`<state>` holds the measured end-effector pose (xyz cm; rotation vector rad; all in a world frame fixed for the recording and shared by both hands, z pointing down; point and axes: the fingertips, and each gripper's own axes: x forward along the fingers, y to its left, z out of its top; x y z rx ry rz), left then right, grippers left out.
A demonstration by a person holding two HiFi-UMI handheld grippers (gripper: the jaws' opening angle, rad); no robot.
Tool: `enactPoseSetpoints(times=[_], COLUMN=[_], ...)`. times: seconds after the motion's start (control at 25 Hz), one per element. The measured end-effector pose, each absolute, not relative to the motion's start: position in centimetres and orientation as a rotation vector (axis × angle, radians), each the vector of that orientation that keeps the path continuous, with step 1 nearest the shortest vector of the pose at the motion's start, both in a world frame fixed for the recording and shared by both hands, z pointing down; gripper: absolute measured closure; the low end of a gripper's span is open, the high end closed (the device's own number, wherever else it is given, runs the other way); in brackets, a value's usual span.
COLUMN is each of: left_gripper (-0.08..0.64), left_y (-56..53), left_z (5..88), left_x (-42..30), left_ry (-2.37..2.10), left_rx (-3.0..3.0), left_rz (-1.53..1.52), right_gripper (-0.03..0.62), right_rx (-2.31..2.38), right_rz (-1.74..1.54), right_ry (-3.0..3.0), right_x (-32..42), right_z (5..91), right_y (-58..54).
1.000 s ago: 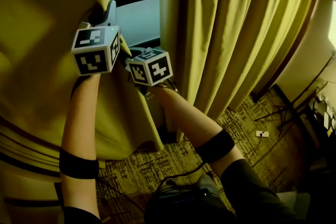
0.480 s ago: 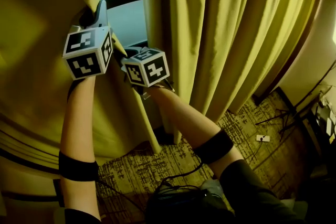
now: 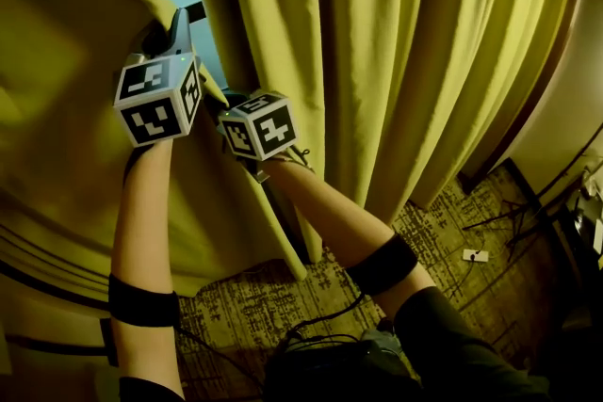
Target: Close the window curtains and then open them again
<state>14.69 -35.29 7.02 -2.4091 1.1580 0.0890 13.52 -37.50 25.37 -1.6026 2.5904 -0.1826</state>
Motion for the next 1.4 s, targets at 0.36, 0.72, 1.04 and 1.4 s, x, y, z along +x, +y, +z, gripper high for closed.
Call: enactPoseSetpoints(times=[0.36,0.72,1.04,1.4], left_gripper=[0.560,0.560,0.560,0.560], left_y=[-32.1,-28.6,-25.2,-22.5], left_z=[7.6,7.0,8.3,8.4], left_x=[24.5,33.6,41.7,43.1], left_ry=[1.068,1.013,0.891,0.938], left_rx=[-2.414,-2.430,-2.465,-2.528], left_rz=[0.059,0.024,0.013,0.069], right_gripper=[0.578,0.578,0.578,0.577], right_rx=[-1.660,-1.757,-1.857,-1.871], right_rz=[-0.183,-0.181,-0.218,-0.217], right_ry=[2.523,2.443,2.341,2.396], right_x=[22.6,31.5,39.5,42.5], right_z=[25.7,24.9,26.3,26.7], right_y=[-34.3,-30.4,-28.0,-24.9])
